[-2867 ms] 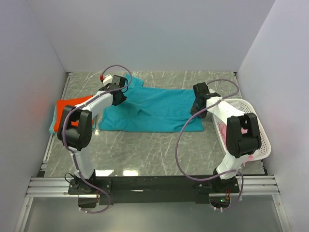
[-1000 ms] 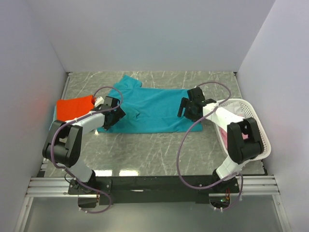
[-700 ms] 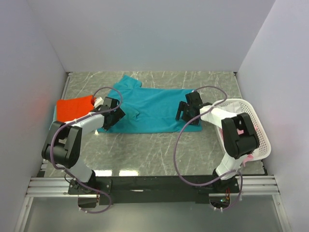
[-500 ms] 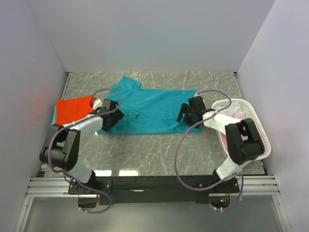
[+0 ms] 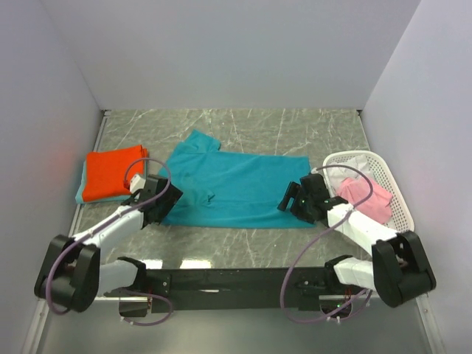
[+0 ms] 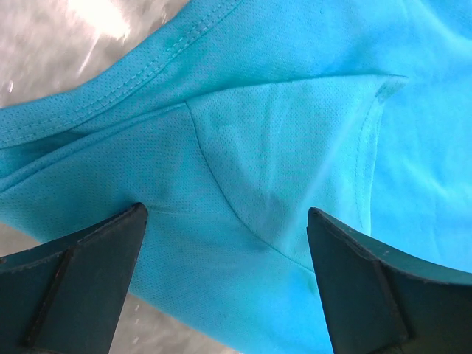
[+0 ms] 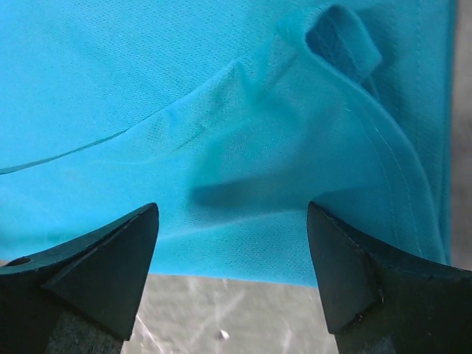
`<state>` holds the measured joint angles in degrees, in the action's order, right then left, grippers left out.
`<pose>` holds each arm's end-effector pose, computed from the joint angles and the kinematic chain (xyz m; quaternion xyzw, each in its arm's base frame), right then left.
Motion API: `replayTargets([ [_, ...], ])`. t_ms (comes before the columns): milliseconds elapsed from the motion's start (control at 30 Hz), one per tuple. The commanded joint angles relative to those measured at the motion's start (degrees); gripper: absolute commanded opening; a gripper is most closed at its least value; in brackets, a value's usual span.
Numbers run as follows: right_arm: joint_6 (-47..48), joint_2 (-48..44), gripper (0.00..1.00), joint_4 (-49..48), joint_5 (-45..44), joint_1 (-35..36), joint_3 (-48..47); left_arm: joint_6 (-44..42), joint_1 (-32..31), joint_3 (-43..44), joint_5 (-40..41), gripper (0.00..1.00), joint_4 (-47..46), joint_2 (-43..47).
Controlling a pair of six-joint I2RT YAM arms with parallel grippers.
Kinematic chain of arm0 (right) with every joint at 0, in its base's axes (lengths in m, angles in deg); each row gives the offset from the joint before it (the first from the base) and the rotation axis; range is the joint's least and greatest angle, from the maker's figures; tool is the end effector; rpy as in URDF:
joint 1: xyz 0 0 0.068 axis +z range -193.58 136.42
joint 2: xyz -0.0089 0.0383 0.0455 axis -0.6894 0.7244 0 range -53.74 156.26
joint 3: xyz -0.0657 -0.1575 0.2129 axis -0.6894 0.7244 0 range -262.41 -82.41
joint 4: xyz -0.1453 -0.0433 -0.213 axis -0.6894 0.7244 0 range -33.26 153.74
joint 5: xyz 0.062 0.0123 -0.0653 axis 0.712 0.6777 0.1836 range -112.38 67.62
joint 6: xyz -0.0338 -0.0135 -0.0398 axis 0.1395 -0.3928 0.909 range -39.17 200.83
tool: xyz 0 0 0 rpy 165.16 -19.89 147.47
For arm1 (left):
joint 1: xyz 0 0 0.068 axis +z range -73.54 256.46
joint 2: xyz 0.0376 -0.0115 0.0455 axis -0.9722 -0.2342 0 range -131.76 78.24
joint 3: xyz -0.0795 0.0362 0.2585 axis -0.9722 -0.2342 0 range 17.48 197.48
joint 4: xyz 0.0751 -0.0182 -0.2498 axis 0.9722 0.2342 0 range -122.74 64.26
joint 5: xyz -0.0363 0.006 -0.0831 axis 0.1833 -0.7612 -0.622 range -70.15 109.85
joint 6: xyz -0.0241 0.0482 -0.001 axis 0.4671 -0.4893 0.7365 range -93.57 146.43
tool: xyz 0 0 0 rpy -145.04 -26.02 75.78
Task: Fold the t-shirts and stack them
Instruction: Fold the tshirt
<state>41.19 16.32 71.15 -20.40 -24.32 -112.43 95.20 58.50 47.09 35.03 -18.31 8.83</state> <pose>0.2070 0.0737 0.1609 0.1632 0.9381 0.1643 0.2576 0.2094 -0.0582 0.1620 -0.4414 0.8347 -0.1176 0.3077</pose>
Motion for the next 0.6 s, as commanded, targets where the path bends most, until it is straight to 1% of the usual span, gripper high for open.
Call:
replayTargets([
  [0, -1.2, -3.8, 0.88, 8.3, -1.9, 0.4, 4.3, 2.4, -1.4, -5.2, -2.6, 0.99, 11.2, 2.0],
  [33, -1.2, -5.7, 0.88, 8.6, -1.6, 0.5, 4.6, 2.1, -2.3, -5.6, -3.6, 1.00, 11.1, 4.3],
  [133, -0.8, -9.1, 0.88, 10.1, -1.9, 0.6, 4.6, 6.3, -6.6, -4.6, -2.4, 0.99, 14.9, 9.1],
  [167, -0.6, -9.9, 0.88, 10.8, -1.9, 0.5, 4.3, 7.4, -8.4, -3.9, -1.0, 0.99, 16.3, 10.0],
  [233, 0.2, -11.8, 0.89, 13.1, -3.6, 0.5, 2.2, 9.1, -10.0, -2.3, 0.9, 0.99, 21.1, 12.1],
  [267, 0.5, -12.3, 0.89, 13.7, -4.0, 0.6, 1.4, 9.9, -11.4, -0.2, 3.5, 0.99, 23.2, 12.7],
  [367, 2.1, -14.5, 0.89, 15.3, -4.7, 0.7, -2.1, 12.2, -13.4, 3.3, 7.0, 0.99, 28.1, 14.7],
  [467, 3.2, -15.3, 0.89, 15.7, -4.8, 0.7, -3.9, 11.1, -13.5, 4.7, 7.8, 1.00, 27.1, 15.2],
  [567, 4.2, -13.8, 0.89, 14.2, -4.7, 0.6, -5.0, 8.7, -13.5, 6.4, 7.7, 1.00, 23.3, 12.8],
])
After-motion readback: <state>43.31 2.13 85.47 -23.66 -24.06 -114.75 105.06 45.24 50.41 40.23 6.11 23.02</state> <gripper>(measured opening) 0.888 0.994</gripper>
